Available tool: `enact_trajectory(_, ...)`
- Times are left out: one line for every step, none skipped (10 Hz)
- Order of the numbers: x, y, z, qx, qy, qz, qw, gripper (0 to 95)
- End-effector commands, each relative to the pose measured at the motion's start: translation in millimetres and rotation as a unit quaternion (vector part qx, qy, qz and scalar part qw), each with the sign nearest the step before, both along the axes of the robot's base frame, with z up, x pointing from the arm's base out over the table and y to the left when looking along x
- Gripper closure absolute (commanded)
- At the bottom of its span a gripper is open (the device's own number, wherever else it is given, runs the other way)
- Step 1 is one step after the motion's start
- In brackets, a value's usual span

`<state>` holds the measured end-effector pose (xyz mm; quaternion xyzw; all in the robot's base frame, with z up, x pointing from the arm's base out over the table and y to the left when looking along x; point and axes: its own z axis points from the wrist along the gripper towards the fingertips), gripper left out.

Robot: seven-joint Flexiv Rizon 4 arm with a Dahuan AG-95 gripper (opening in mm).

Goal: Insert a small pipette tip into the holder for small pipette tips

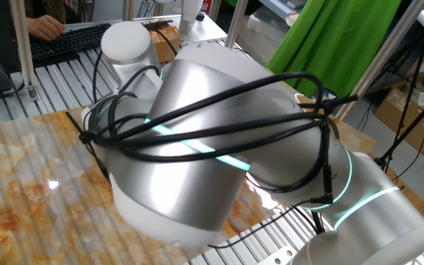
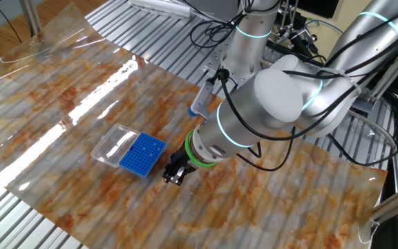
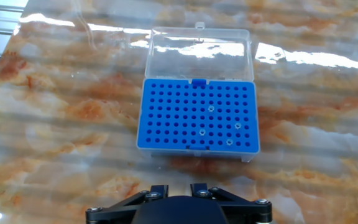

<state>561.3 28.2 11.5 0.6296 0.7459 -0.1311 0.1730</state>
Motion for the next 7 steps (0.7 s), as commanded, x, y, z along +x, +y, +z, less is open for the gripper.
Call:
enact_trajectory(0.5,-0.5,0.8,-0.002,0.000,0.001,1.0000,76.0)
enact_trajectory(0.6,-0.5,0.6,-0.003,-0.001,0.000,1.0000,76.0)
enact_trajectory(0.7,-0.4,0.4,-0.004,-0.002,0.000,1.0000,76.0)
enact_trajectory(1.1,-0.1,-0.2,-0.007,-0.002,0.000,1.0000,76.0)
enact_trajectory(1.5,0.3,-0.9,-0.008,-0.002,0.000,1.0000,76.0)
enact_trajectory(1.6,0.3,-1.1,-0.010,-0.002,0.000,0.9999,76.0)
enact_trajectory(1.9,0.4,-1.5,-0.010,-0.002,-0.001,1.0000,76.0)
